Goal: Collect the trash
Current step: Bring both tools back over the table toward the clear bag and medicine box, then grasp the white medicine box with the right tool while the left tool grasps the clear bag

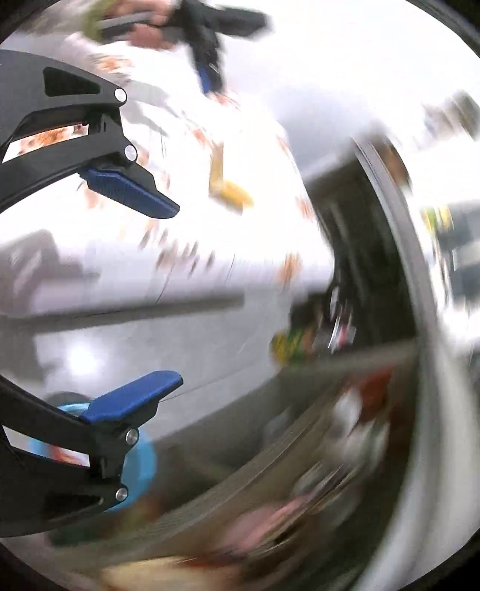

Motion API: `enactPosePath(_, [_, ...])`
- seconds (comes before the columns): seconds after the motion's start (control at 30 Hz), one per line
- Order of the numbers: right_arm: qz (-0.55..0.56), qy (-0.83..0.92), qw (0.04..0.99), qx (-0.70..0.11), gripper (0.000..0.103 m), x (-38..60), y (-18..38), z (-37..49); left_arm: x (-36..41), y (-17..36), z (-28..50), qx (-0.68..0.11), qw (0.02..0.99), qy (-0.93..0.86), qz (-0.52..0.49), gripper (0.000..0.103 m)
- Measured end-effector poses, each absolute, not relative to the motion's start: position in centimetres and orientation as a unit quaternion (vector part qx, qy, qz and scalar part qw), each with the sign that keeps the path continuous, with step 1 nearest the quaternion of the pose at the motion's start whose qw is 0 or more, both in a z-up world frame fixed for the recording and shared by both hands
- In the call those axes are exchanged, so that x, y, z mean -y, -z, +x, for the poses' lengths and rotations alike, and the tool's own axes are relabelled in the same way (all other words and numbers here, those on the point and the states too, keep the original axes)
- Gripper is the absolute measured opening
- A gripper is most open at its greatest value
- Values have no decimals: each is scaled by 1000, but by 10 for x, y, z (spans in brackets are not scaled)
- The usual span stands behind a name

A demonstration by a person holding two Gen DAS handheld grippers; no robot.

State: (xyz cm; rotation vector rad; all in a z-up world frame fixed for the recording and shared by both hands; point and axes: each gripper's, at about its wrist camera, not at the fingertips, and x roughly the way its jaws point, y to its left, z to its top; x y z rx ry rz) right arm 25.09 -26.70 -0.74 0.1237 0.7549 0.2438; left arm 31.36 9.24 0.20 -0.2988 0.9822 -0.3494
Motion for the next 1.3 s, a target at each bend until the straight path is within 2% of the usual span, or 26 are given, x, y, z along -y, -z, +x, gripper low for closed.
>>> enactPosePath(0.13, [-72, -206, 916, -337, 92, 177, -13, 291, -128, 5, 354, -469, 858, 133, -163, 75])
enactPosePath(0.27, [-178, -267, 879, -352, 93, 104, -4, 333, -157, 18, 400, -479, 849, 109, -195, 75])
enactPosePath(0.4, [-235, -301, 839, -387, 93, 51, 17, 382, -167, 38, 445, -499, 837, 93, -204, 74])
enactPosePath(0.47, [-247, -317, 820, -406, 93, 33, 28, 395, -167, 48, 460, -512, 830, 96, -199, 70])
enactPosePath(0.5, [-254, -318, 814, -414, 93, 25, 33, 400, -167, 54, 466, -521, 825, 100, -197, 65])
enactPosePath(0.6, [-268, -318, 801, -432, 93, 15, 47, 411, -159, 65, 474, -526, 823, 109, -182, 56])
enactPosePath(0.67, [-263, -324, 790, -449, 93, 13, 55, 418, -154, 66, 476, -526, 829, 111, -157, 46])
enactPosePath(0.73, [-253, -323, 785, -464, 93, 13, 58, 421, -151, 68, 476, -525, 831, 112, -149, 27])
enactPosePath(0.83, [-238, -323, 786, -470, 90, 14, 63, 418, -147, 70, 472, -526, 832, 114, -138, 13])
enactPosePath(1.0, [-210, -308, 790, -487, 88, 21, 58, 393, -142, 65, 450, -511, 846, 103, -114, 5])
enactPosePath(1.3, [-172, -236, 811, -507, 88, 40, 62, 296, -155, 57, 329, -483, 865, 83, -109, 4])
